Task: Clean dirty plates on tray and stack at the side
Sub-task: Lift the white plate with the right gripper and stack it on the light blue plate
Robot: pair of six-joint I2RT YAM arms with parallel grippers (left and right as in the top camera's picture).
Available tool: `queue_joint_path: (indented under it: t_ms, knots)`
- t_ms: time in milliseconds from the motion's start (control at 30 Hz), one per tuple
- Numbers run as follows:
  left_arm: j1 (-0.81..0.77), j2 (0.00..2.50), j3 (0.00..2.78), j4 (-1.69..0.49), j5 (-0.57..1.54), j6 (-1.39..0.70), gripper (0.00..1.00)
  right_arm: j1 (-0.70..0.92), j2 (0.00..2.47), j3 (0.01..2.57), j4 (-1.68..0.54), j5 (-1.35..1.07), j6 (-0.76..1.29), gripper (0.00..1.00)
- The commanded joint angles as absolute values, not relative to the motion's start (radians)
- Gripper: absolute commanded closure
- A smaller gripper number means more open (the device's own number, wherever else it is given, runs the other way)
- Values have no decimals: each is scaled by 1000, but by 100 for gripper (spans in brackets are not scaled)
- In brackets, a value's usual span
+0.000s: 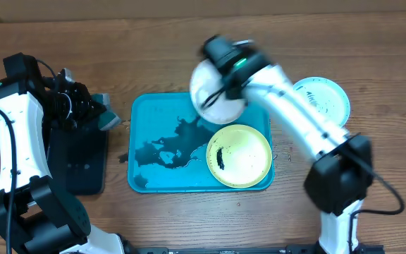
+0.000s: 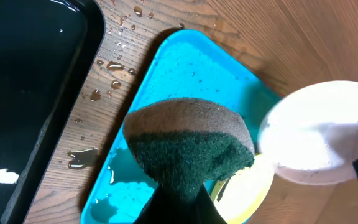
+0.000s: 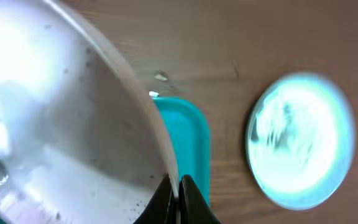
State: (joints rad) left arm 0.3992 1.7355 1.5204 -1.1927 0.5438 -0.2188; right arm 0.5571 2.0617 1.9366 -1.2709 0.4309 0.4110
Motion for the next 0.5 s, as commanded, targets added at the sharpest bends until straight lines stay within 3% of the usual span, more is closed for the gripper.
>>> queue_joint_path:
  t_ms: [0, 200, 467]
  knots:
    - [399, 1732, 1532, -1196, 566, -186, 96, 305, 2018, 1965, -1322, 25, 450, 96]
    - [399, 1732, 1532, -1185, 566, -186, 96, -48, 2018, 1959, -1476, -149, 396, 96]
    - [399, 1732, 1530, -1170, 566, -186, 96, -290, 2018, 1880, -1493, -168, 302, 96]
